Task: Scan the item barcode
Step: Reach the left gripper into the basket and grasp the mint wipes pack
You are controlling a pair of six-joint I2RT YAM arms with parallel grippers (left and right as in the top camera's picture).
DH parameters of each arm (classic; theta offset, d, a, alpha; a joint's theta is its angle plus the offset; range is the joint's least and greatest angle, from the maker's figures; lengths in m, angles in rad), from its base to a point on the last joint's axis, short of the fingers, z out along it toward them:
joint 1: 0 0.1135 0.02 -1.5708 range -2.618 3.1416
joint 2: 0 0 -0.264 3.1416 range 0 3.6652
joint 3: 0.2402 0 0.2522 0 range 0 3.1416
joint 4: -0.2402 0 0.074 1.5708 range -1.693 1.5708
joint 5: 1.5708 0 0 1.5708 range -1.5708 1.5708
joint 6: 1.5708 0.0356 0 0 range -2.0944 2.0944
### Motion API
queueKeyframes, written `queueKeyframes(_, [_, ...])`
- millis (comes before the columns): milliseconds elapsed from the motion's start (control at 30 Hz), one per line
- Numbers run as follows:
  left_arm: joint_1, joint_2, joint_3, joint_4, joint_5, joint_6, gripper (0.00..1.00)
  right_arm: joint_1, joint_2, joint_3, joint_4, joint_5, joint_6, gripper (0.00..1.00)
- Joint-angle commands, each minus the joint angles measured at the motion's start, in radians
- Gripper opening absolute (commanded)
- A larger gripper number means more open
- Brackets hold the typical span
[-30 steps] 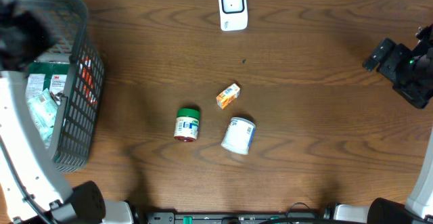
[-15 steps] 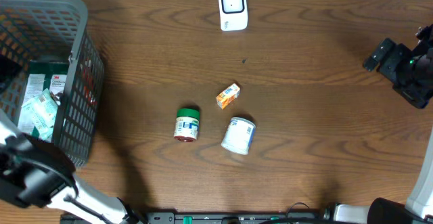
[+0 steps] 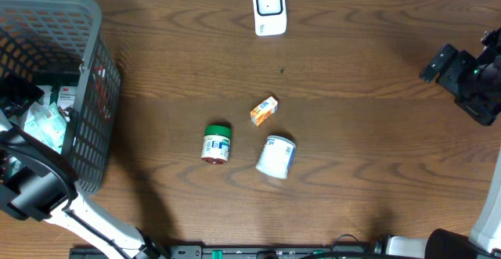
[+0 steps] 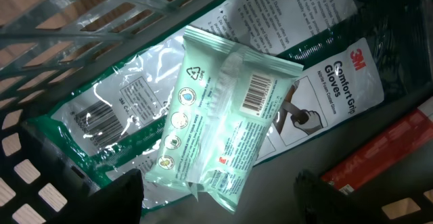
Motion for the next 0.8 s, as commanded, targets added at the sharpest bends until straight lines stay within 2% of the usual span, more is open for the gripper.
queueKeyframes(0, [0.005,0.006,-0.019,-0.005,-0.001,0.023,0.71,-0.003,0.005,0.016,-0.001,0.010,0.011,0.99])
queueKeyframes(400, [0.012,0.005,-0.204,0.096,0.005,0.015,0.71,-0.003,0.005,0.015,-0.001,0.010,0.011,0.99])
queueKeyframes(533, [0.026,-0.003,-0.206,0.112,0.058,0.035,0.71,-0.003,0.005,0.016,-0.001,0.010,0.011,0.99])
queueKeyframes(767, [0.026,-0.075,-0.206,0.113,0.060,0.042,0.71,-0.003,0.005,0.016,-0.001,0.010,0.011,0.99])
